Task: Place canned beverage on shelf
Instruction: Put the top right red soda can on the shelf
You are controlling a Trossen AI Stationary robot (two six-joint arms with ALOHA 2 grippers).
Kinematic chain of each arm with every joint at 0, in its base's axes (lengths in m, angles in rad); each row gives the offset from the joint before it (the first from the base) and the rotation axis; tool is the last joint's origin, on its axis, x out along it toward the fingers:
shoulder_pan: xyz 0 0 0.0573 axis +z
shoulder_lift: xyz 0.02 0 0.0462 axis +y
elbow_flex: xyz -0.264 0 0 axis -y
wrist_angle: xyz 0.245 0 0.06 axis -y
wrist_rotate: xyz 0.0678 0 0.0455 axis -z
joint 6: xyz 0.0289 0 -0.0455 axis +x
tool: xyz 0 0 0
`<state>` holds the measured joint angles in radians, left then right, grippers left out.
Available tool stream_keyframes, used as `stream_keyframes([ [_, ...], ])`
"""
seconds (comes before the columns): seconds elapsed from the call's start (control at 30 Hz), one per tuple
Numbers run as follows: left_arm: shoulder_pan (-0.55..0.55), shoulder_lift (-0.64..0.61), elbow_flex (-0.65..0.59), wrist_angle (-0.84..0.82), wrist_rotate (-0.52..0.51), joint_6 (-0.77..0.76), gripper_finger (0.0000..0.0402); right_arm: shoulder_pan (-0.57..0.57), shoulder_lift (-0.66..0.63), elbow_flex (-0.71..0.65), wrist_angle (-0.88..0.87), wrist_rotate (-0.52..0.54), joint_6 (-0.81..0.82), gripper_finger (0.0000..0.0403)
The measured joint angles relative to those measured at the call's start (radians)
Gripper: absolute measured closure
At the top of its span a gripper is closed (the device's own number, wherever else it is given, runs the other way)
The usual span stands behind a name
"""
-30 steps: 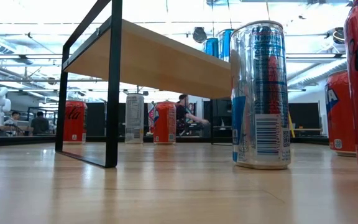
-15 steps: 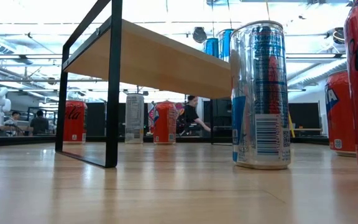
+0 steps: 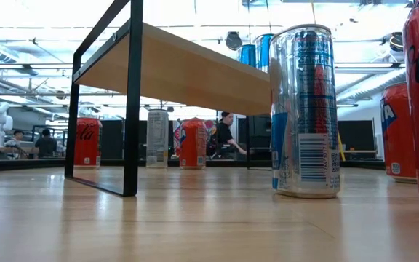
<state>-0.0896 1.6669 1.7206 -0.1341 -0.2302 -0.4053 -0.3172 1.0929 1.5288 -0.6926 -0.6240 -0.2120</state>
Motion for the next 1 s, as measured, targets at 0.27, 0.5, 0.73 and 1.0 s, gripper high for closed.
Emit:
stream_keyframes([
  [0.27, 0.017, 0.0, 0.0, -0.006, 0.079, -0.009, 0.0039, 0.045, 0.032, 0.0, 0.053, 0.034, -0.108, 0.0124],
  [0.5, 0.025, 0.0, 0.0, -0.011, 0.08, -0.078, 0.0039, 0.079, 0.039, 0.0, 0.067, 0.108, -0.203, 0.0124],
  [0.73, 0.024, -0.001, 0.0, -0.015, 0.08, -0.087, 0.0079, 0.086, 0.039, 0.0, 0.082, 0.11, -0.253, 0.0124],
  [1.0, 0.023, -0.001, 0.0, -0.013, 0.071, -0.104, 0.0114, 0.086, 0.039, 0.0, 0.082, 0.107, -0.244, 0.0111],
])
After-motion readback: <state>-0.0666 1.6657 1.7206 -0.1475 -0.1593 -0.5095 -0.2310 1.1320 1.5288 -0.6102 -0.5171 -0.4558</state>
